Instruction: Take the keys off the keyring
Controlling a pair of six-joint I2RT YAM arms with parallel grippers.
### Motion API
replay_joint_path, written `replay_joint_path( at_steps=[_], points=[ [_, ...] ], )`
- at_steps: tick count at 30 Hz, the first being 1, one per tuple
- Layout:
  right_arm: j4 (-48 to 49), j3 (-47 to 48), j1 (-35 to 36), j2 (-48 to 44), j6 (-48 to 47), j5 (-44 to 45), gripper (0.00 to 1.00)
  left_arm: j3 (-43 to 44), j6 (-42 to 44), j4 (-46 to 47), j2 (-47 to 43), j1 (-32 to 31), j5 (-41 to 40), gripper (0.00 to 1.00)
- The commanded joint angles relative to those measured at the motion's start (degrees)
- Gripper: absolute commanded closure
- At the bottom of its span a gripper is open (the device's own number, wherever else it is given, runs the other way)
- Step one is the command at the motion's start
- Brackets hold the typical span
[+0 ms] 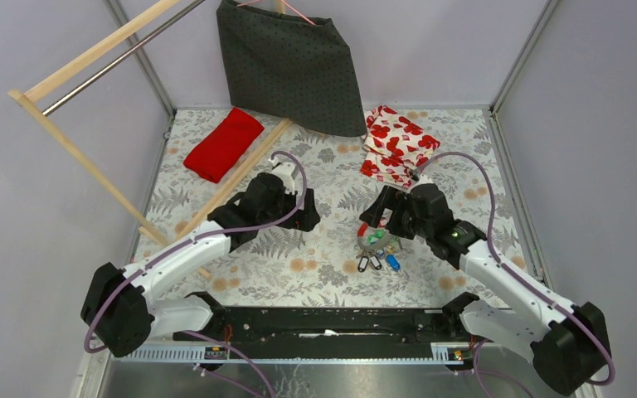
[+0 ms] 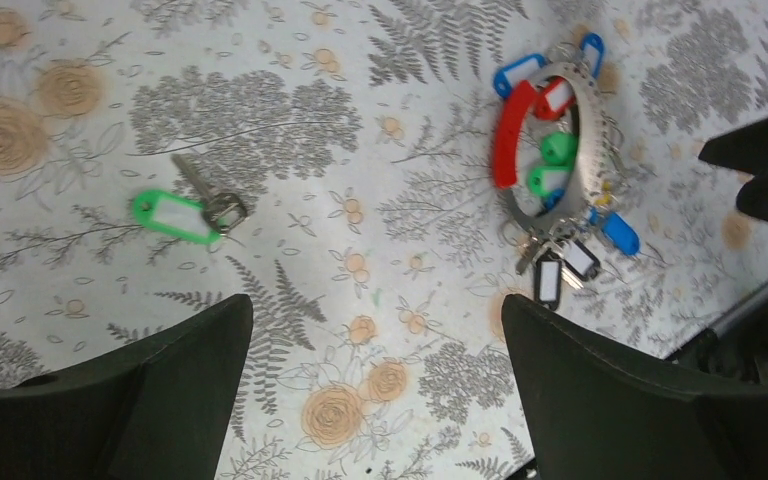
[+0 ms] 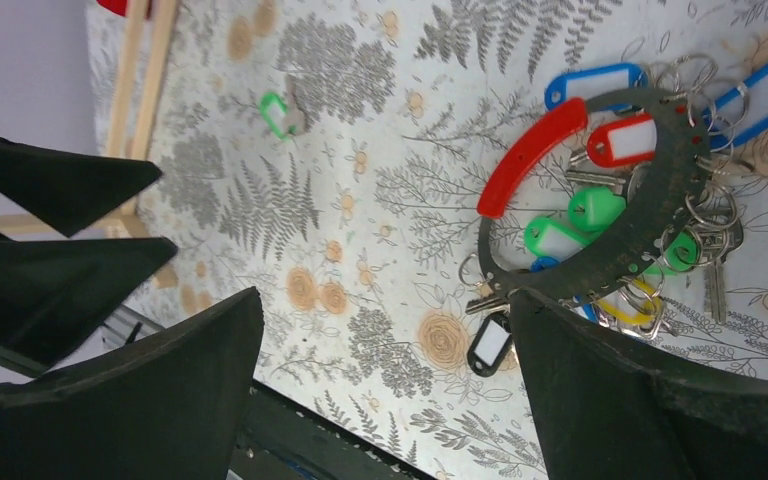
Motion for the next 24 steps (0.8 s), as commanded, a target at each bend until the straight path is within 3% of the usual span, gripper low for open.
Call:
replay_joint_path(
  at_steps=[1,8,24],
  points=[
    [-4.62,4.36,-0.25,-4.87,-1.37,4.65,0.00,4.46,1.70,-1.25,-1.39,-1.23,1.92,0.01],
    [-7.59,5.12,-0.27,-12.21,-1.81,9.10,0.00,7.48,1.59,-3.46,-0.95,-1.26,0.93,0.01],
    [-10.16,5.63,-0.28,-14.27,-2.54,11.18,0.00,6.98,3.65,-1.31,-2.13,-1.26,1.21,0.01]
  ],
)
